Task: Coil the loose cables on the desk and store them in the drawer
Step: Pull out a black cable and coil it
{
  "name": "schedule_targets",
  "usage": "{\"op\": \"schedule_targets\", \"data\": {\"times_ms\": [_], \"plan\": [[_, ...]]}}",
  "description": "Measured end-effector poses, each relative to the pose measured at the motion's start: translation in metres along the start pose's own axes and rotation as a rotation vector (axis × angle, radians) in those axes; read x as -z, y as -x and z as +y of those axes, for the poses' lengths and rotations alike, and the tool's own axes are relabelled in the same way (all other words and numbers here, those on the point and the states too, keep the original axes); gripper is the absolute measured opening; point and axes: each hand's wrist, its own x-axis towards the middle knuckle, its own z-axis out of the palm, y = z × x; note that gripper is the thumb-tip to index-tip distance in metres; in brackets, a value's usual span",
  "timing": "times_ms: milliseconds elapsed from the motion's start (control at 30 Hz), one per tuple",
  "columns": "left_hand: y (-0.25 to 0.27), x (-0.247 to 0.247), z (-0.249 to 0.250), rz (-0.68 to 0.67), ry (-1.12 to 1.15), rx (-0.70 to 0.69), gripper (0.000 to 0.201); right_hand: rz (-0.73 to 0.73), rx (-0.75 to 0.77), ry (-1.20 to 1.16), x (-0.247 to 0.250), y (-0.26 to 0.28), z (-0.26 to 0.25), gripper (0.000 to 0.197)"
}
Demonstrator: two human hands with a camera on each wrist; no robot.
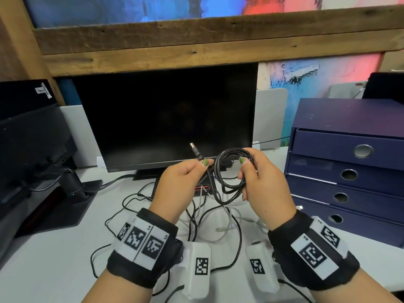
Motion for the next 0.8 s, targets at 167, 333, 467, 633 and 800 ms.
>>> {"op": "schedule_targets", "data": {"times_ms": [167,333,467,633,800], "plan": [[0.009,-0.015,0.003,0.057,0.014,-0.163,0.018,0.033,0.113,0.160,0.003,0.001,-0.005,0.029],[0.012,-0.022,0.001,0.143,-0.012,-0.198,0.016,0.003,0.173,0.248,0.003,0.006,-0.009,0.030],[0.005,-0.023,-0.002,0.144,0.021,-0.075,0.024,-0.017,0.204,0.231,0.000,0.009,-0.008,0.026],[-0.002,-0.020,-0.002,0.183,0.077,0.074,0.010,-0.019,0.203,0.184,-0.002,0.013,-0.006,0.026],[0.000,-0.021,-0.001,0.210,0.040,0.020,0.005,-0.009,0.220,0.174,-0.002,0.010,-0.007,0.026]]}}
